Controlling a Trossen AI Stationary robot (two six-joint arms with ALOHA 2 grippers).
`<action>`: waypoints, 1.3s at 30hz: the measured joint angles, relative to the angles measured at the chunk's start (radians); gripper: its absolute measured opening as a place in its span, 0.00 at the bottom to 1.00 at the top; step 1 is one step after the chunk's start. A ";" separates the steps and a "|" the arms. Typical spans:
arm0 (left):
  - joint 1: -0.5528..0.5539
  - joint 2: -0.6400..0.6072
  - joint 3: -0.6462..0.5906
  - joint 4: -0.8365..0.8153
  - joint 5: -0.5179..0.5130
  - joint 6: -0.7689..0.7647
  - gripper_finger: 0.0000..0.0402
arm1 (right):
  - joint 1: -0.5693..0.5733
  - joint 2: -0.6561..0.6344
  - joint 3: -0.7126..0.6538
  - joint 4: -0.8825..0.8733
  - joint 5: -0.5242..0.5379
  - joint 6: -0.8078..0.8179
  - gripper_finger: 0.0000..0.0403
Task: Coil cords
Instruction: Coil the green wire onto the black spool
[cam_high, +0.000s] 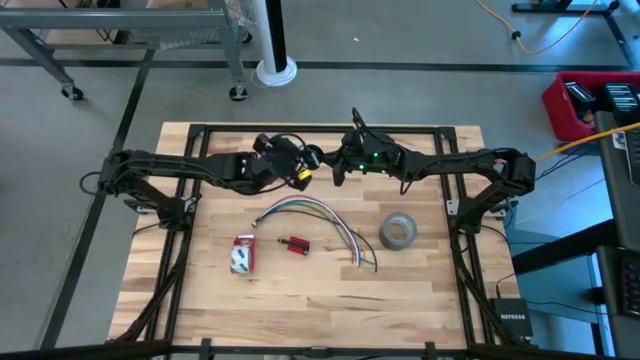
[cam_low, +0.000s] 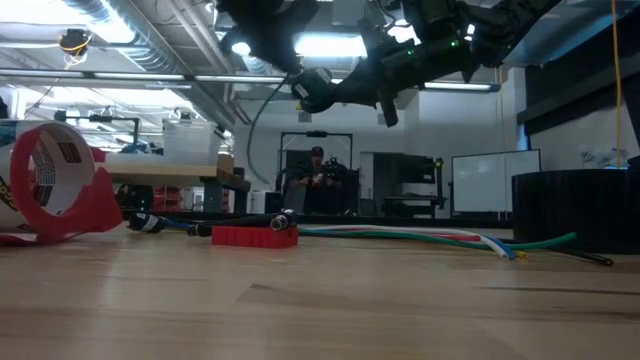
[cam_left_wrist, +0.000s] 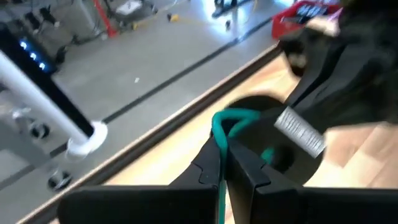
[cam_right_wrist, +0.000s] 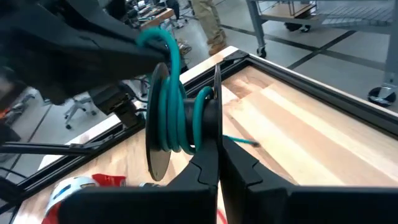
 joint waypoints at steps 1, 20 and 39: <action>0.000 0.000 0.000 -0.026 -0.001 -0.018 0.00 | 0.000 0.000 0.000 0.000 0.000 0.000 0.00; -0.008 0.004 -0.060 -0.230 0.036 -0.291 0.09 | 0.000 -0.022 0.000 0.067 -0.026 0.000 0.00; -0.076 0.005 -0.208 -0.066 0.012 -0.356 0.11 | 0.000 -0.025 0.000 0.096 -0.024 0.008 0.00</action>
